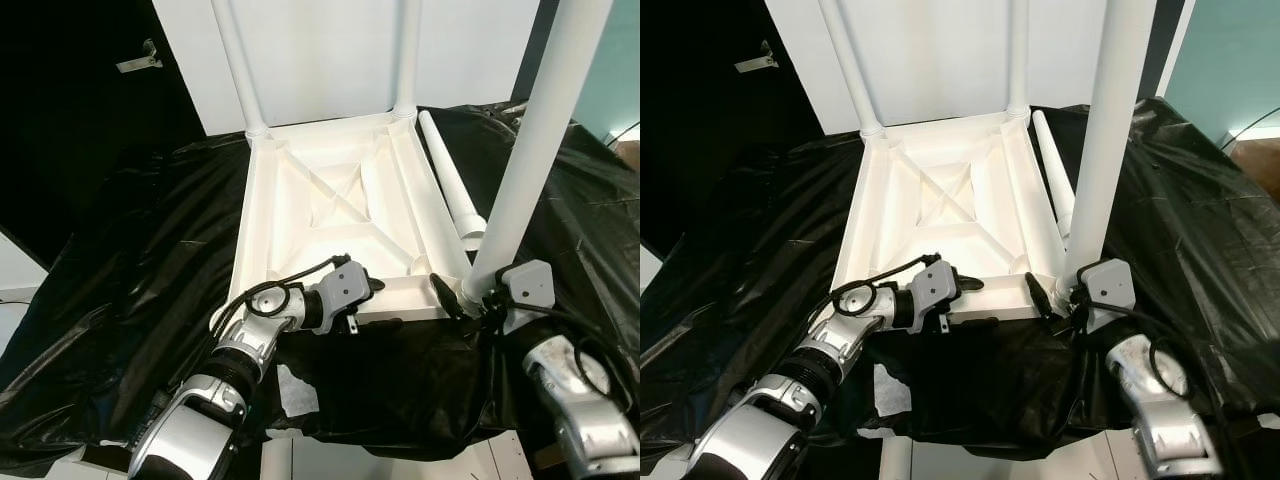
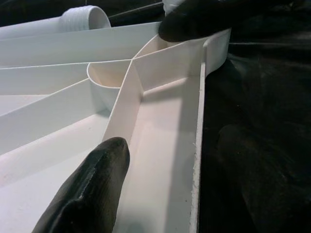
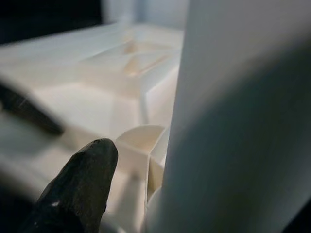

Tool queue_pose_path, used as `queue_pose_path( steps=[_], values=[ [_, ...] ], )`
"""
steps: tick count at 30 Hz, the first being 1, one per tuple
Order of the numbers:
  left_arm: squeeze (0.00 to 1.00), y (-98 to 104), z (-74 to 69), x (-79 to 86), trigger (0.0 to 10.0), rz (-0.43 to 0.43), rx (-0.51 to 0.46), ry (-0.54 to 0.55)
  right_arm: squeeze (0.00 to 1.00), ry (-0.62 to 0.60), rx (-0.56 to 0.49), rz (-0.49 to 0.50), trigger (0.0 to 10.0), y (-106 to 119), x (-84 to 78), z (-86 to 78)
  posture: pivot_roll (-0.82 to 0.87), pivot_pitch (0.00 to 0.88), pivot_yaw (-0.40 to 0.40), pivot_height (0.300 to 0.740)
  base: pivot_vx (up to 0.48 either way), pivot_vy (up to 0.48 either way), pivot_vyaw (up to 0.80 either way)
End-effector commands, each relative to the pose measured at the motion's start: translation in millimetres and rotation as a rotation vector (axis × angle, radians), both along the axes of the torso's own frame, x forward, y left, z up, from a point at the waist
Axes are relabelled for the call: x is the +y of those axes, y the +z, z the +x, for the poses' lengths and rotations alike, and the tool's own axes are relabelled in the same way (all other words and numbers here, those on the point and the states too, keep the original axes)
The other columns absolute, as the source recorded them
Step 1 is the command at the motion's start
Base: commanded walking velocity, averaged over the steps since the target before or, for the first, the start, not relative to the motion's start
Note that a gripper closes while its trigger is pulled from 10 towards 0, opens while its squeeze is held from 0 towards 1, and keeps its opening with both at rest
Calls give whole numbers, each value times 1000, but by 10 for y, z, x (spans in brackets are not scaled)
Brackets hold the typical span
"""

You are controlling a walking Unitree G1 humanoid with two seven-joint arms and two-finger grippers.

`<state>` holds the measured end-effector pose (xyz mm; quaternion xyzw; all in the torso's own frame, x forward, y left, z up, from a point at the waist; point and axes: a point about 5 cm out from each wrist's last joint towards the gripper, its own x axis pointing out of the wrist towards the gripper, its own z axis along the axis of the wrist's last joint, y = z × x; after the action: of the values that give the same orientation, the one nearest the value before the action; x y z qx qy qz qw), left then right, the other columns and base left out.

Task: Building children table

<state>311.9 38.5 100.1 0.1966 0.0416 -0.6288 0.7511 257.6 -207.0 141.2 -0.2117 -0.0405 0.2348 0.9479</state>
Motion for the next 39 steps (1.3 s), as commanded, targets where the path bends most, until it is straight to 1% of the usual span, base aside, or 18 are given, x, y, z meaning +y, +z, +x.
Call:
queue_pose_path(
  steps=[1, 3, 4, 5, 6, 7, 8, 10, 15, 18, 21, 22, 24, 25, 27, 30, 35, 39],
  values=[
    [0, -382, -148, 103, 10000, 117, 141, 15, 0, 90, 61, -14, 10000, -53, 32, 1, -178, 41, 73, 740, 0, 0, 0],
    [0, -378, -144, 104, 10000, 115, 140, 17, 0, 121, 93, -29, 10000, -59, 18, 7, -177, 41, 72, 740, 0, 0, 0],
    [0, -376, -142, 106, 10000, 114, 139, 19, 0, 155, 125, -47, 7569, -67, 7, 9, -173, 40, 71, 740, 0, 0, 0],
    [0, -376, -142, 112, 10000, 114, 139, 20, 0, 189, 157, -64, 1490, -72, -7, 8, -169, 39, 70, 740, 0, 0, 0],
    [0, -376, -142, 112, 10000, 114, 139, 20, 0, 189, 157, -64, 1490, -72, -7, 8, -169, 39, 70, 740, 0, 0, 0],
    [0, -378, -144, 116, 10000, 114, 139, 21, 0, 220, 186, -79, 0, -79, -19, 3, -169, 39, 69, 740, 0, 0, 0],
    [0, -378, -144, 116, 10000, 114, 139, 21, 0, 220, 186, -79, 0, -79, -19, 3, -169, 39, 69, 740, 0, 0, 0],
    [0, -384, -150, 127, 10000, 113, 139, 22, 0, 282, 246, -124, 0, -82, -72, -4, -168, 37, 67, 740, 0, 0, 0],
    [0, -381, -149, 119, 10000, 113, 139, 21, 0, 295, 258, -139, 0, -59, -120, 23, -170, 35, 68, 740, 0, 0, 0],
    [0, -373, -148, 102, 10000, 110, 138, 18, 0, 287, 257, -130, 0, -50, -142, 44, -170, 34, 69, 740, 0, 0, 0],
    [0, -373, -150, 99, 10000, 110, 138, 14, 0, 281, 266, -101, 0, -98, -106, 18, -170, 34, 70, 740, 0, 0, 0],
    [0, -374, -152, 98, 10000, 111, 138, 13, 0, 270, 268, -76, 0, -132, -78, 2, -170, 34, 70, 740, 0, 0, 0],
    [0, -375, -154, 99, 10000, 112, 138, 11, 0, 188, 238, 5, 0, -186, -21, 8, -167, 32, 68, 740, 0, 0, 0],
    [0, -375, -154, 99, 10000, 112, 138, 11, 0, 188, 238, 5, 0, -186, -21, 8, -167, 32, 68, 740, 0, 0, 0],
    [0, -376, -155, 99, 10000, 112, 139, 12, 0, 84, 191, 83, 0, -223, 38, 26, -165, 32, 66, 740, 0, 0, 0],
    [0, -382, -162, 102, 10000, 112, 142, 11, 0, -59, 154, 212, 0, -403, 304, -77, -161, 34, 66, 740, 0, 0, 0],
    [0, -391, -178, 117, 10000, 119, 145, -4, 0, -119, 161, 277, 0, -500, 457, -143, -161, 37, 71, 740, 0, 0, 0],
    [0, -389, -201, 132, 10000, 135, 129, -42, 0, -156, 157, 299, 0, -505, 466, -133, -169, 38, 81, 740, 0, 0, 0]
  ],
)
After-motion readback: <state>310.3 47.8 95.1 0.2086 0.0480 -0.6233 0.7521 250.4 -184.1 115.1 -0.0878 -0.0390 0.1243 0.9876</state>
